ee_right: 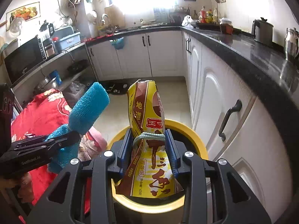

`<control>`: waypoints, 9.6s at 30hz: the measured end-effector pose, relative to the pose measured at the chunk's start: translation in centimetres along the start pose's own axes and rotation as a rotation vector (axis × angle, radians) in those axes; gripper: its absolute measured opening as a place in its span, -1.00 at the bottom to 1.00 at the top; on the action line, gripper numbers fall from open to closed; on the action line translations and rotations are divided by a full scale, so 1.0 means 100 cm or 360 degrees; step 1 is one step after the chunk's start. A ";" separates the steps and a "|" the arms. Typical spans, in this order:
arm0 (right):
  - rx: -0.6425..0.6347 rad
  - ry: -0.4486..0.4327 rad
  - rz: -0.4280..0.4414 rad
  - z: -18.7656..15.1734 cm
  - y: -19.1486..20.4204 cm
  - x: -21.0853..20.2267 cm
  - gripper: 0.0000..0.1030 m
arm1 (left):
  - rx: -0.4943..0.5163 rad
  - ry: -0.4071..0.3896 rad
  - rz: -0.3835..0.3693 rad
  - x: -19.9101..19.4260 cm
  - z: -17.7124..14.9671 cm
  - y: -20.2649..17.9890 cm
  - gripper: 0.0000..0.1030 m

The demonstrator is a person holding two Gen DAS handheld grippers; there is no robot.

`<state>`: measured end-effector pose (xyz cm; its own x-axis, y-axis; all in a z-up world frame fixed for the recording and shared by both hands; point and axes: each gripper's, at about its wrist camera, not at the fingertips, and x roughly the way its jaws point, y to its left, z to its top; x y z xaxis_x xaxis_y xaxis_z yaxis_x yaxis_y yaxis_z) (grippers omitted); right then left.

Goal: Collect trash
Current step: 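Open the right tool over the bin while the left tool releases the blue scrubber into it, then move both tools back over the table toward the remaining wrappers, then grasp the red snack bag with the right tool while the left tool grasps the orange wrapper, then carry the red bag with the right tool while the left tool carries the orange wrapper to the bin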

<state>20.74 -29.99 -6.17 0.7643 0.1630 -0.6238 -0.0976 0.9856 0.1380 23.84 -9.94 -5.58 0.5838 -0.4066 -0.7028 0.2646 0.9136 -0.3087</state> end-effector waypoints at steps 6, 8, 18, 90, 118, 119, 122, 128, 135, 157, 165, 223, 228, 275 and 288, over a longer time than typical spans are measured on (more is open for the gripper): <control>0.0008 0.0071 -0.0021 -0.004 -0.004 0.022 -0.33 | -0.0006 0.0052 0.0007 0.018 -0.001 0.000 -0.55; 0.0014 0.0096 -0.0027 -0.006 -0.004 0.029 -0.32 | -0.0013 0.0072 0.0008 0.024 -0.002 0.002 -0.54; 0.0064 0.0123 -0.0074 -0.010 -0.012 0.045 0.18 | -0.0042 0.0086 0.0061 0.039 -0.003 0.010 -0.18; -0.0441 -0.0071 0.0407 -0.019 0.179 -0.044 0.62 | -0.0507 -0.0555 0.0640 -0.225 -0.053 0.172 0.79; -0.0576 0.0199 0.0435 -0.062 0.211 0.027 0.61 | -0.1087 -0.0340 0.0740 -0.220 -0.129 0.285 0.79; -0.0582 0.0206 0.0437 -0.062 0.211 0.029 0.61 | -0.1100 -0.0331 0.0729 -0.217 -0.131 0.287 0.79; -0.0591 0.0244 0.0447 -0.065 0.214 0.038 0.61 | -0.1150 -0.0298 0.0691 -0.209 -0.135 0.295 0.79; -0.0595 0.0330 0.0473 -0.069 0.220 0.061 0.50 | -0.1213 -0.0251 0.0642 -0.193 -0.138 0.304 0.58; -0.0626 0.0465 0.0520 -0.078 0.232 0.082 -0.14 | -0.1242 -0.0213 0.0692 -0.181 -0.135 0.311 0.28; -0.0631 0.0423 0.0708 -0.093 0.248 0.039 -0.78 | -0.1039 -0.0129 0.0806 -0.182 -0.141 0.309 -0.71; -0.0628 0.0388 0.0746 -0.090 0.251 0.025 -0.79 | -0.0884 -0.0134 0.0717 -0.185 -0.137 0.280 -0.88; -0.0271 0.0041 0.0526 -0.032 0.142 -0.036 -0.79 | -0.0255 -0.0305 0.0300 -0.158 -0.042 0.100 -0.92; -0.0228 0.0012 0.0477 -0.027 0.124 -0.038 -0.79 | -0.0223 -0.0307 0.0263 -0.149 -0.033 0.086 -0.92; 0.0072 0.0109 0.0030 -0.035 0.001 0.012 -0.78 | 0.0035 -0.0021 -0.0009 0.003 0.012 -0.023 -0.91; 0.0109 0.0221 0.0016 -0.047 -0.008 0.043 -0.75 | 0.0015 0.0103 -0.0002 0.045 0.010 -0.022 -0.91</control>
<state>21.09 -29.89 -12.59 0.6678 0.1820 -0.7218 -0.0571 0.9793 0.1940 26.66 -13.82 -7.47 0.5328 -0.4061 -0.7424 0.2725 0.9129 -0.3039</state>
